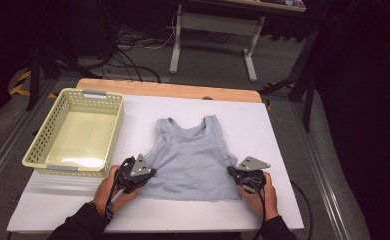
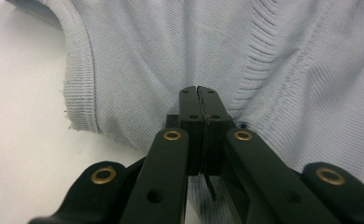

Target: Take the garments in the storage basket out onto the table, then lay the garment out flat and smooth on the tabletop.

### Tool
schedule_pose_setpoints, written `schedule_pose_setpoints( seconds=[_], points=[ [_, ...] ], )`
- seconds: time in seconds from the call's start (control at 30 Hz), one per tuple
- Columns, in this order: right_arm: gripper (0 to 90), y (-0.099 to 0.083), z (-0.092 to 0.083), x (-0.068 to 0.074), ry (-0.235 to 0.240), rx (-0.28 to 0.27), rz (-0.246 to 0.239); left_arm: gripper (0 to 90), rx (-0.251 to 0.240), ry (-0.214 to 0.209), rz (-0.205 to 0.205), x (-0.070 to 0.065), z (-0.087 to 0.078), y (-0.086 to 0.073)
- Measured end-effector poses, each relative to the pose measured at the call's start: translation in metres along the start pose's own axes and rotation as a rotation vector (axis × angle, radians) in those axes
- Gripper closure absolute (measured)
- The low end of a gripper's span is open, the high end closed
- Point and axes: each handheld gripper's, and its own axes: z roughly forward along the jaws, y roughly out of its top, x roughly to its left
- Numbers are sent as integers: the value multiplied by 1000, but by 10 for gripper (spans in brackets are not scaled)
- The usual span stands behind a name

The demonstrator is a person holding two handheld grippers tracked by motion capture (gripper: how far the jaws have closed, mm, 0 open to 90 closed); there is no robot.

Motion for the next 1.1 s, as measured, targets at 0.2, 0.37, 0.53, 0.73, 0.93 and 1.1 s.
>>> schedule_pose_setpoints(
  seconds=[0.2, 0.37, 0.53, 0.73, 0.93, 1.1],
  points=[
    [900, 0, 0, 0, 5, 1, 0, 893, -4, 12, 4, -2, 0, -1],
    [900, 0, 0, 0, 4, 1, 0, 894, -2, 9, 8, -1, 0, 0],
    [900, 0, 0, 0, -1, 0, -2, 894, -2, 4, 9, -1, 0, 0],
    [900, 0, 0, 0, 2, -3, 1, 894, -4, 9, 8, -1, 0, -1],
    [900, 0, -1, 0, 7, -5, 5, 882, -13, -3, 3, -1, -1, -1],
    [850, 2, -7, -3, 26, -46, 36, 823, -55, -33, 3, -1, -20, 2]
  ],
)
